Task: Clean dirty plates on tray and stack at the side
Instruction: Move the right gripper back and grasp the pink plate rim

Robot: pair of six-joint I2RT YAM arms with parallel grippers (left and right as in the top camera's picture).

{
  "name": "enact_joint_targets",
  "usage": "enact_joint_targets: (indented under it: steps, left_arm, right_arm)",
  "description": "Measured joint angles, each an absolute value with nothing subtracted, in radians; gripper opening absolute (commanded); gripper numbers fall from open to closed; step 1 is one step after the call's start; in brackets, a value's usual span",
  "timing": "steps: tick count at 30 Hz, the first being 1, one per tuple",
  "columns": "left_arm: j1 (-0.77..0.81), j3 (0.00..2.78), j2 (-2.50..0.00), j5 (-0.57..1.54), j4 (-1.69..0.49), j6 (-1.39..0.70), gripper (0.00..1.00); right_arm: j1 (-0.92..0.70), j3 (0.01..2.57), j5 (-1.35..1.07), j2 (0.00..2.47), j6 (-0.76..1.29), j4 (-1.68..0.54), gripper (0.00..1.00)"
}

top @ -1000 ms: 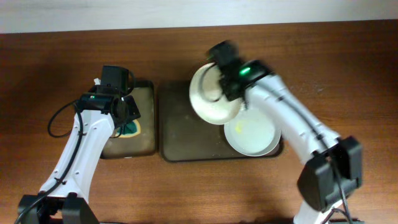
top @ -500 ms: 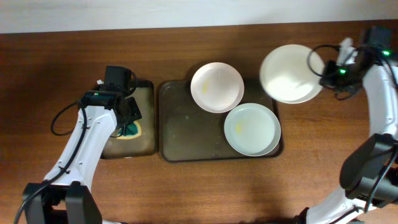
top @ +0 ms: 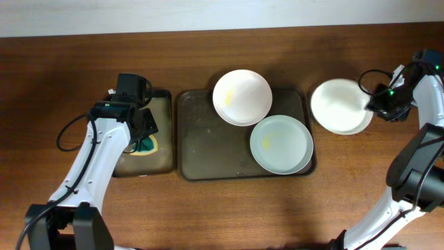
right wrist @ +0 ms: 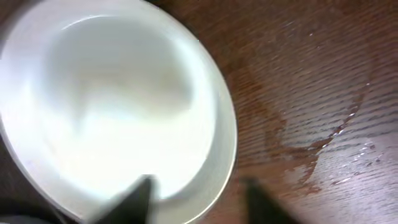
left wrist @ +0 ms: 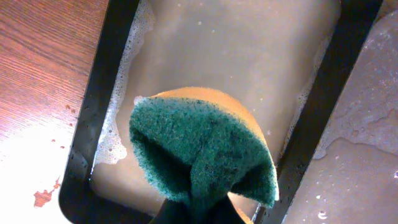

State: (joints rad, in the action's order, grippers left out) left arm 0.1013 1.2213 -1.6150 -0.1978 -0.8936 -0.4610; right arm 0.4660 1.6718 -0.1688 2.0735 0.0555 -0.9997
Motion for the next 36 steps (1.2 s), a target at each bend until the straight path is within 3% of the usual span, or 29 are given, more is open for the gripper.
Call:
enact_joint_targets:
  steps: [4,9,14,23,30,36]
  left_arm:
    - [0.101,1.221,-1.615,-0.198,-0.892,-0.461,0.00]
    - [0.101,1.221,-1.615,-0.198,-0.886,-0.461,0.00]
    - [0.101,1.221,-1.615,-0.197,-0.885,-0.461,0.00]
    - [0.101,1.221,-1.615,-0.197,-0.886,-0.461,0.00]
    - [0.101,1.221,-1.615,-0.197,-0.886,-0.461,0.00]
    - [0.101,1.221,-1.615,-0.197,-0.886,-0.461,0.00]
  right_arm:
    - [0.466,1.674,-0.211,2.074,0.052,-0.988,0.66]
    - [0.453,1.735,-0.473,2.074,0.052,-0.991,0.66]
    - [0.312,1.763,-0.631,2.074,0.047,-0.953,0.66]
    - [-0.117,1.763,-0.266,2.095,0.046,-0.844,0.61]
    - [-0.202,1.763,-0.092,2.206,0.070,-0.791,0.54]
    - [-0.198,1.763,-0.060,2.230,0.083,-0.791,0.21]
